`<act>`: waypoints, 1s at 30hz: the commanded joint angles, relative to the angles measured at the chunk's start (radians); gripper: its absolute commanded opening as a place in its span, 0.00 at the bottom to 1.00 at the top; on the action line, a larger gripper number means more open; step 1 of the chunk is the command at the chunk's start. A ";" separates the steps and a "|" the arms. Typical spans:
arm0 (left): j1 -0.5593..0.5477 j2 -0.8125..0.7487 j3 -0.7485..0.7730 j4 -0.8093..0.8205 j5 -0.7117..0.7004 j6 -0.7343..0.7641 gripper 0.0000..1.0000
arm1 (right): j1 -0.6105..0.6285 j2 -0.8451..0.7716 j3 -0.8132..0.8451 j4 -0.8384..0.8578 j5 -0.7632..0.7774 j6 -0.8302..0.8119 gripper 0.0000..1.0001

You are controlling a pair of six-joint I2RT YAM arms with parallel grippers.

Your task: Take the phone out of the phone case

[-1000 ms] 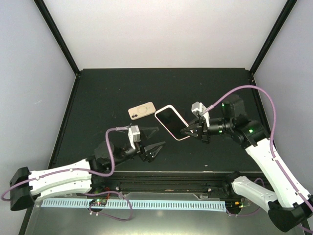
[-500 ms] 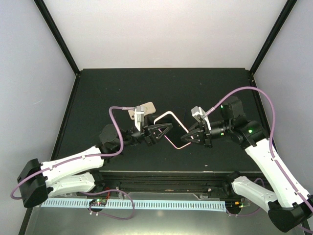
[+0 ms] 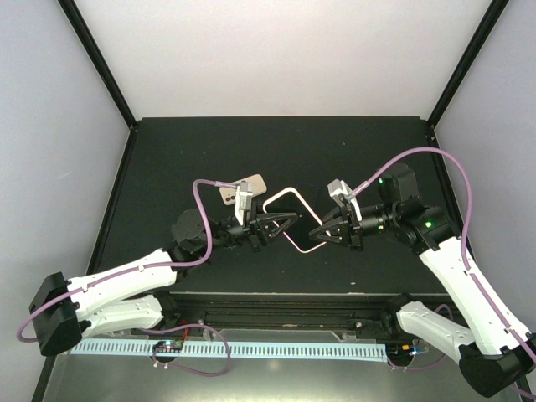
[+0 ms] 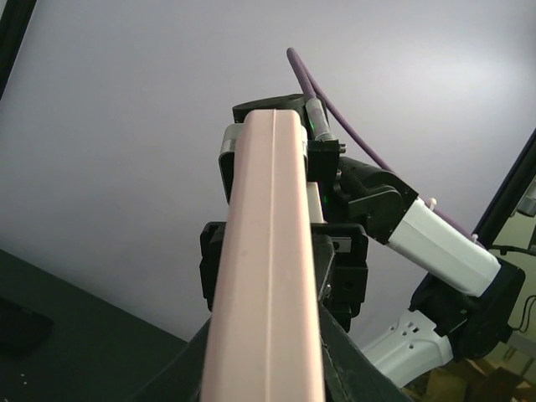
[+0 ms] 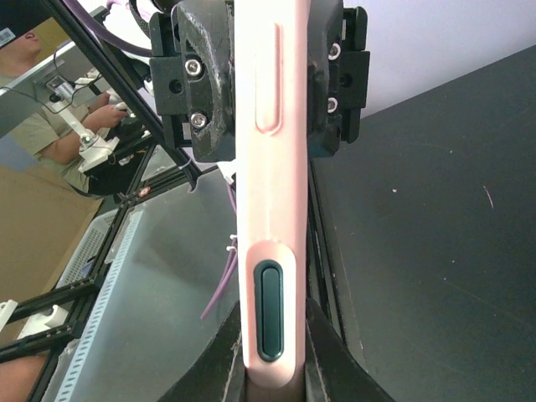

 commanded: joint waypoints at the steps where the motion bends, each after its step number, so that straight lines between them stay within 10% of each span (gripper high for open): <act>1: 0.015 0.003 0.019 0.009 0.030 -0.002 0.20 | -0.009 -0.014 -0.009 0.077 -0.048 0.023 0.01; 11: 0.082 -0.013 0.138 -0.209 0.155 0.052 0.06 | -0.010 0.012 -0.013 0.139 -0.055 0.066 0.03; 15: 0.103 -0.018 0.209 -0.317 0.223 0.088 0.04 | -0.011 0.044 0.000 0.130 -0.077 0.044 0.47; 21: 0.220 0.025 0.353 -0.593 0.435 0.206 0.02 | -0.010 0.122 0.151 -0.306 -0.007 -0.432 0.70; 25: 0.306 0.076 0.360 -0.679 0.630 0.281 0.01 | -0.008 0.156 0.174 -0.565 0.054 -0.746 0.72; 30: 0.378 0.108 0.226 -0.349 0.723 0.088 0.01 | 0.013 0.108 0.050 -0.391 0.144 -0.664 0.61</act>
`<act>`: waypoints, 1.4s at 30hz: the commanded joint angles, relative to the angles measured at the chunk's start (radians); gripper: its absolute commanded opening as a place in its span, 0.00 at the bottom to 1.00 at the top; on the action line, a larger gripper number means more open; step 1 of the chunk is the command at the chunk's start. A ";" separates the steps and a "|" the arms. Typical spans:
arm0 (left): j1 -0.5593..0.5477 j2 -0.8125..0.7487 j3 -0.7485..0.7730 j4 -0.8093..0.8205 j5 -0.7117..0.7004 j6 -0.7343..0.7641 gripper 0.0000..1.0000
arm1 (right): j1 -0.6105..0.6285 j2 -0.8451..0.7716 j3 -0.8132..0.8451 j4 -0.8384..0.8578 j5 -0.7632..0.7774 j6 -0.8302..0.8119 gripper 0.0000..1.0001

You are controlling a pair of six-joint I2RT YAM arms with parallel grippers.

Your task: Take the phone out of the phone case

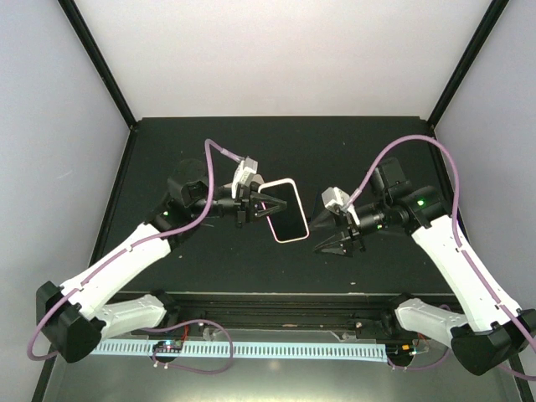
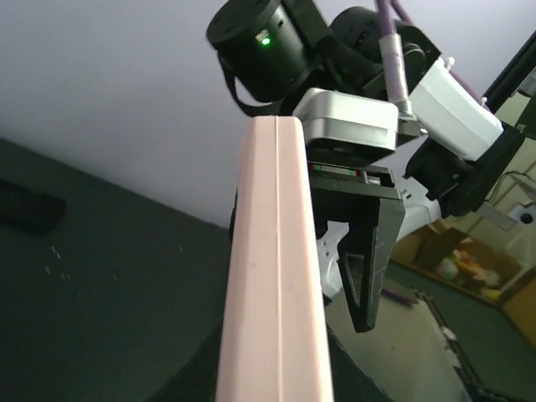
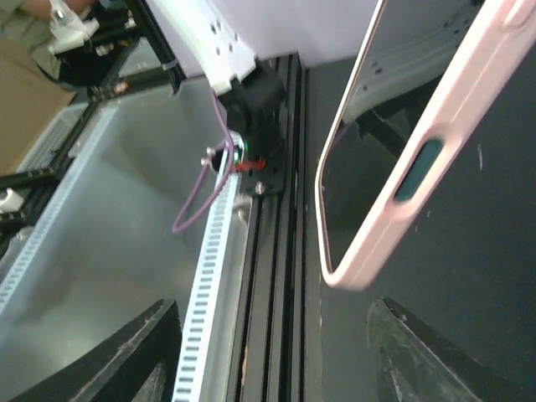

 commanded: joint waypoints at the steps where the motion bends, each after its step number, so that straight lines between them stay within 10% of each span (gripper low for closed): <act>1: 0.068 0.050 -0.055 0.239 0.176 -0.157 0.02 | 0.034 -0.048 -0.095 0.069 0.109 -0.040 0.61; 6: 0.124 0.056 -0.131 0.475 0.221 -0.343 0.02 | 0.097 -0.027 -0.120 0.178 0.149 -0.002 0.57; 42: 0.116 -0.014 -0.124 0.319 0.259 -0.254 0.02 | 0.217 0.080 0.011 0.194 0.142 0.108 0.17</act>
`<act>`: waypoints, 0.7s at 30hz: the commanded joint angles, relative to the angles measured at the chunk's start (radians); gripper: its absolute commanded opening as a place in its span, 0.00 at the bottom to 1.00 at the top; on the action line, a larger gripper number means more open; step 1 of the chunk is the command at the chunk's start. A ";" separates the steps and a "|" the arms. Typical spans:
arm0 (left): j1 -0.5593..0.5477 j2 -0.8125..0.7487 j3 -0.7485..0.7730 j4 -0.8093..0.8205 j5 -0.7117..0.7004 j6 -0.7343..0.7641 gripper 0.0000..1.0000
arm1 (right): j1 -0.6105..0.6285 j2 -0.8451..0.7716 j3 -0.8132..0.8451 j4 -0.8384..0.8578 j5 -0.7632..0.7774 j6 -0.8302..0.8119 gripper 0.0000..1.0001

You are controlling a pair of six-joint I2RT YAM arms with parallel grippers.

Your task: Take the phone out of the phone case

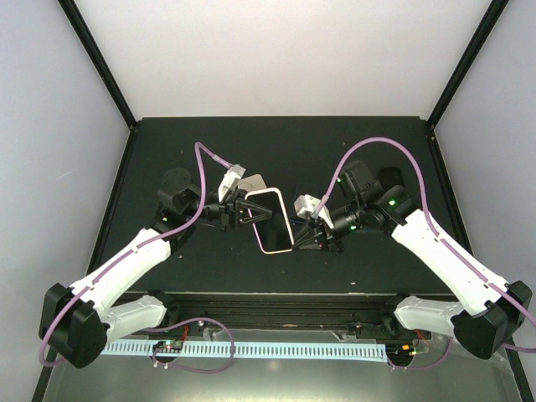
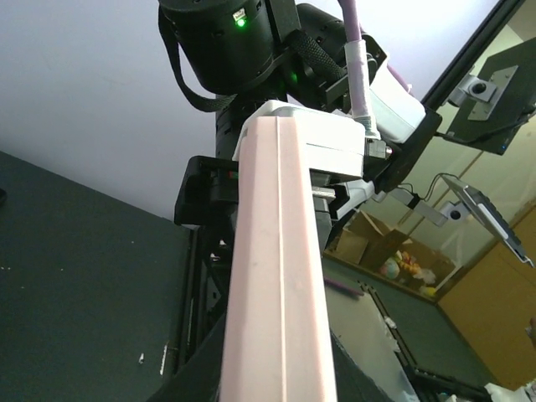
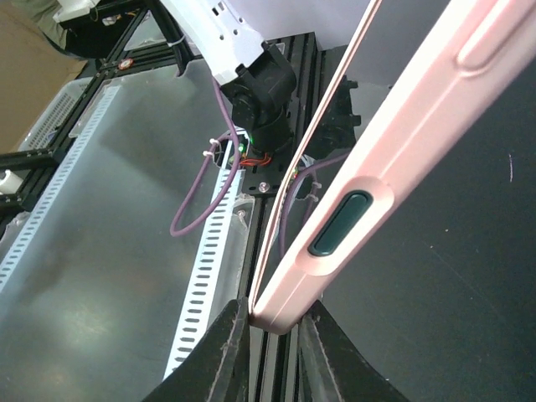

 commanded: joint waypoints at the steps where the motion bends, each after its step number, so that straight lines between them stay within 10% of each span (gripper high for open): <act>1: -0.007 0.006 0.032 0.034 0.037 -0.015 0.02 | 0.019 -0.008 0.018 -0.005 0.025 -0.054 0.16; 21: -0.091 0.003 0.032 0.116 0.144 -0.083 0.01 | 0.027 0.042 0.024 -0.030 0.160 -0.286 0.12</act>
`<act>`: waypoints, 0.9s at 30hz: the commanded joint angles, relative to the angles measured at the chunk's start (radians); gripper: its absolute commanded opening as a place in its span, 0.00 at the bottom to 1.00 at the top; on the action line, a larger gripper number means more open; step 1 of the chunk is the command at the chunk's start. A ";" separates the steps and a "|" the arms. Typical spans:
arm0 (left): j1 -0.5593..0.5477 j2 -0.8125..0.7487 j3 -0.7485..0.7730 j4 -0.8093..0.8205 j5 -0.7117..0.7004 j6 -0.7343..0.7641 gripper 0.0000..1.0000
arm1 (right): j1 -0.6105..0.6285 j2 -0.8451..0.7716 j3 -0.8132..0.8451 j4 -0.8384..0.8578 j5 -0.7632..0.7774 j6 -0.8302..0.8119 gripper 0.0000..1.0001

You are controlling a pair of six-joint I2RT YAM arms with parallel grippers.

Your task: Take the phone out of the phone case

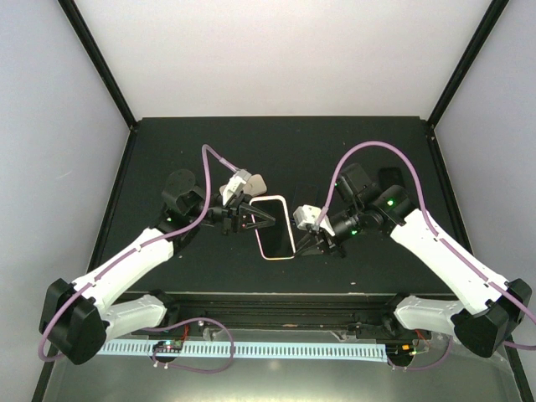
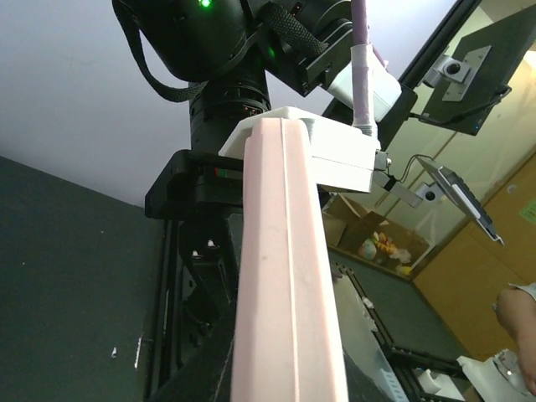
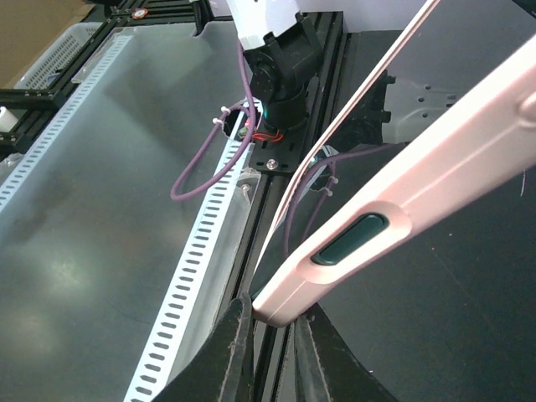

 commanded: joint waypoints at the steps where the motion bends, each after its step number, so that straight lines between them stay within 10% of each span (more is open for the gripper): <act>1: -0.040 -0.015 0.034 0.084 0.092 -0.062 0.02 | -0.003 0.035 0.002 0.069 0.125 -0.088 0.12; 18: -0.086 -0.025 0.037 0.072 0.123 -0.030 0.02 | -0.002 0.083 0.018 0.138 0.187 -0.051 0.15; 27: -0.086 -0.027 0.049 0.001 0.102 0.021 0.01 | -0.004 0.047 0.033 0.312 0.116 0.240 0.46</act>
